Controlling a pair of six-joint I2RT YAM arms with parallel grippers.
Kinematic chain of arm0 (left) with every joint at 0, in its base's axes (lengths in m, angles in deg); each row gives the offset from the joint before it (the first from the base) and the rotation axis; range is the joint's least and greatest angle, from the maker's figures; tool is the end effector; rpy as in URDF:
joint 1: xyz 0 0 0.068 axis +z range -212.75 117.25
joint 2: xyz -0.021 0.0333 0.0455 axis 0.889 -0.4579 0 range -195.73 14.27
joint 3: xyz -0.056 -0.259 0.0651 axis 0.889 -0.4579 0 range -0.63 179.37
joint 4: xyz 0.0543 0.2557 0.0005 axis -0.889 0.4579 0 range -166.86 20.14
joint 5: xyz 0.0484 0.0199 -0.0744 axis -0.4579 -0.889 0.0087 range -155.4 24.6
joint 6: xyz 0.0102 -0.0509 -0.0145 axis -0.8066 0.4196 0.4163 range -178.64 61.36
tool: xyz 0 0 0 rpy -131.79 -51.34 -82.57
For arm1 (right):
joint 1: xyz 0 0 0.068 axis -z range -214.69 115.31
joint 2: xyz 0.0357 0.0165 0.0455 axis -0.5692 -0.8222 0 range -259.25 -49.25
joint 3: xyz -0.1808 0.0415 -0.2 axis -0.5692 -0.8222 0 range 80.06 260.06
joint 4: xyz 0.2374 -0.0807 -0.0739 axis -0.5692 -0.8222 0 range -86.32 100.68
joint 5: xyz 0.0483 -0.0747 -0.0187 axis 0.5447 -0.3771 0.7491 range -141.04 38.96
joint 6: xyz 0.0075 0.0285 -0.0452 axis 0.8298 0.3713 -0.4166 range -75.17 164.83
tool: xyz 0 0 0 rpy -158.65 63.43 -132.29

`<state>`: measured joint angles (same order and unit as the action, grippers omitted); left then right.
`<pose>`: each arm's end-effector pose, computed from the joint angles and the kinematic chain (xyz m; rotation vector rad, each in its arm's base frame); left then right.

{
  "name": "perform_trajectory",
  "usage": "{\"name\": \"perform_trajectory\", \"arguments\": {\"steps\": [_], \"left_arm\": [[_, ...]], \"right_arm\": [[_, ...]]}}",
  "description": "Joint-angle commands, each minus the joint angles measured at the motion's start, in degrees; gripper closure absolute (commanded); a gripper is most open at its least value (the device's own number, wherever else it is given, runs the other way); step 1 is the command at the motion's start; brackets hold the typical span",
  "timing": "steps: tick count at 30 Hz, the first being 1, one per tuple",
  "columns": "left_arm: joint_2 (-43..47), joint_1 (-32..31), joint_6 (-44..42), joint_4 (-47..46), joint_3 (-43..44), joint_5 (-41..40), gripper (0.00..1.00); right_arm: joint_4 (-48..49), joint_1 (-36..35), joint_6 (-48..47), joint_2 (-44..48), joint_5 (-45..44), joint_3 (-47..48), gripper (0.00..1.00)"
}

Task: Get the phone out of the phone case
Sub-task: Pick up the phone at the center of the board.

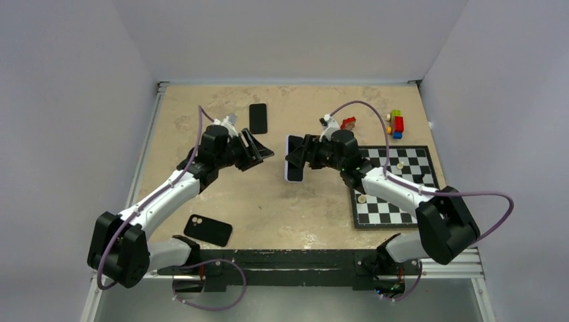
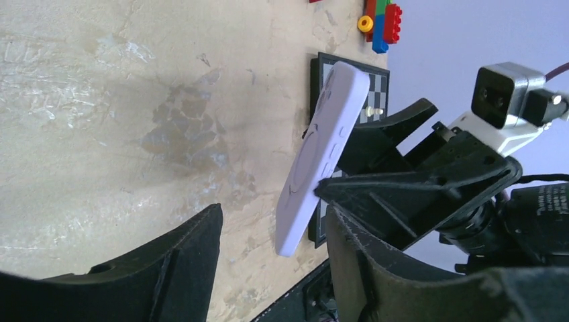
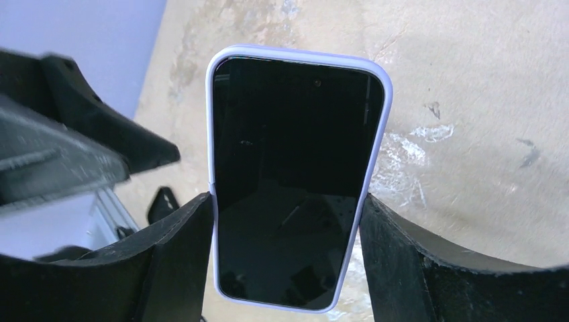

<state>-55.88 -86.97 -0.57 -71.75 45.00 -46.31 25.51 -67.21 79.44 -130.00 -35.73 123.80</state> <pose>0.2431 -0.1221 0.2615 -0.4516 2.2528 -1.1646 0.2560 0.1743 0.2336 -0.1501 2.0843 1.0064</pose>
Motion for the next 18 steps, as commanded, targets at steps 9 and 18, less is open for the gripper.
{"name": "perform_trajectory", "arguments": {"steps": [9,18], "left_arm": [[10.54,-14.22,-18.84,-22.12,-11.49,-14.90,0.11],[5.83,-16.07,-22.14,-18.69,-8.06,-17.00,0.41]], "right_arm": [[-3.92,0.51,30.25,1.40,-2.95,4.98,1.00],[-4.13,-0.08,34.60,3.28,-3.71,5.65,1.00]]}}
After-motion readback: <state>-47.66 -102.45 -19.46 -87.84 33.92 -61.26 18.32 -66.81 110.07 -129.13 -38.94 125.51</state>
